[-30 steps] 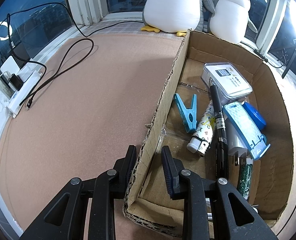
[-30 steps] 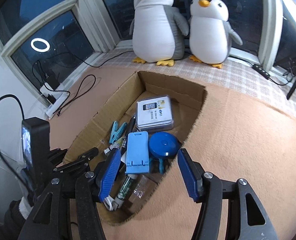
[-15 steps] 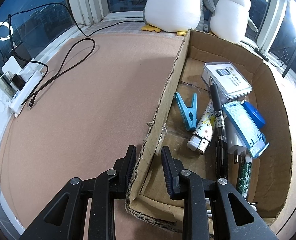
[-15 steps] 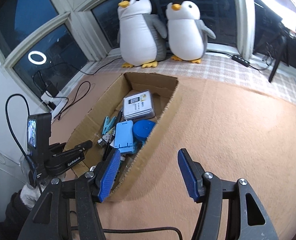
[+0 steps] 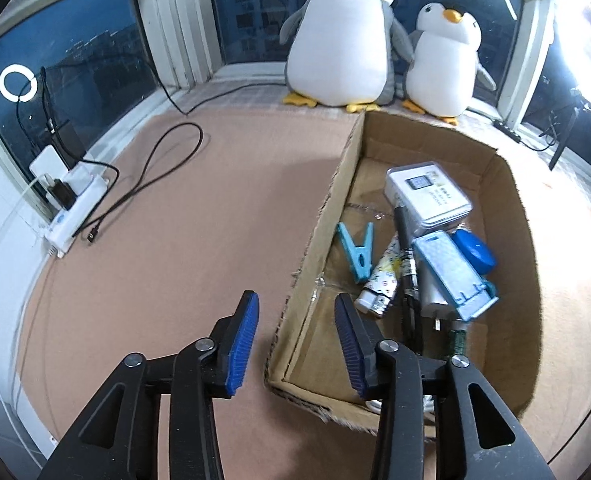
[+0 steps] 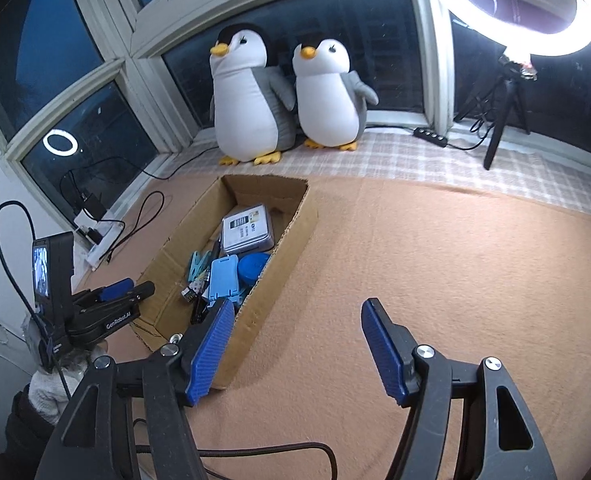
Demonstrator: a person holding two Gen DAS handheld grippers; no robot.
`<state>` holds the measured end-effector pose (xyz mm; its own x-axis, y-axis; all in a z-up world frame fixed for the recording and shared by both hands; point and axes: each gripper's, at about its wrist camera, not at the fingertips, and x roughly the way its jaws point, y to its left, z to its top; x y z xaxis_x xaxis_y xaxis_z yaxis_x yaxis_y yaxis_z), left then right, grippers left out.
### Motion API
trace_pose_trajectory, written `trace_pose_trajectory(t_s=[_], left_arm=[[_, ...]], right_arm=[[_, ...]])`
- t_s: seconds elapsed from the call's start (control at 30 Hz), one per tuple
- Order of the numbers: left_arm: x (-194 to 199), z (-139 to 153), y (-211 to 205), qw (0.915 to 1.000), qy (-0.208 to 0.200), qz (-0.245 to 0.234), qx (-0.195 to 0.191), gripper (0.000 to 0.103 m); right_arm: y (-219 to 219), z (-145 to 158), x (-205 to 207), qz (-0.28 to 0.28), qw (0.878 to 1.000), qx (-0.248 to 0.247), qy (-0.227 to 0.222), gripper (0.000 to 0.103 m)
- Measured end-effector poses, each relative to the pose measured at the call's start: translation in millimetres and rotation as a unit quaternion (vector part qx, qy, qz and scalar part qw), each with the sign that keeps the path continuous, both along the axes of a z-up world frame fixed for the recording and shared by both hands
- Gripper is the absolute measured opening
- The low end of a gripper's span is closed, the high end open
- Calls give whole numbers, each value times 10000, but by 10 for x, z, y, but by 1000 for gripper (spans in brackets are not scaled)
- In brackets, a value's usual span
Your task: Organize rigid objects
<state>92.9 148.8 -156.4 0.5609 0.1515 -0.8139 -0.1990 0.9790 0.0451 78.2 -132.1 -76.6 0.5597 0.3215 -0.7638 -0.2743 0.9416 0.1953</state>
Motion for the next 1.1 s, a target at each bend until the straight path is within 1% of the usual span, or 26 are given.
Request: trace_pose_trajectory(t_s=[0.13,0.2,0.3,0.33,0.37,0.43,0.57,0.67,0.73,0.8,0.97,1.1], left_arm=[[-92,160,-121,9998,-151,-93,62,46],[-151,265,-190,9996,-244,-164,58,53],[-235,435,-317,9987,-414,-291,86,56],[-273,505,-365,9981,-494,-342,106,57],[-286,550,-395,9978,-539,-367,112,59],[-351,687,-471,9967,-684,-435,106,63],[-452,920,-607,9941,-915,-563,135,68],[-522,1068,-689,9927,-1024,-623,134,75],[-595,1177,-740,9914,-1125,-662,132,77],[-658,1255,-779,9902,-1209,-681,131,83],[-782,1351,-844,9896,-1268,-664,154,84],[-836,1339,-871,9905,-1213,-616,177,86]], right_arm=[[-56,93,-75,-76,9999,-33,-96,64],[-73,141,-123,-91,9998,-49,-146,64],[-87,229,-201,-101,9996,-84,-251,64],[-93,257,-223,-91,9995,-94,-297,66],[-98,295,-256,-95,9993,-103,-356,71],[-119,364,-313,-121,9988,-89,-470,76],[-168,510,-411,-183,9977,-38,-655,77],[-199,583,-469,-225,9969,-45,-749,78],[-225,611,-504,-249,9966,-38,-790,79],[-245,622,-532,-281,9963,-27,-817,79],[-287,622,-586,-395,9951,-36,-908,80],[-300,597,-638,-519,9933,-177,-1016,82]])
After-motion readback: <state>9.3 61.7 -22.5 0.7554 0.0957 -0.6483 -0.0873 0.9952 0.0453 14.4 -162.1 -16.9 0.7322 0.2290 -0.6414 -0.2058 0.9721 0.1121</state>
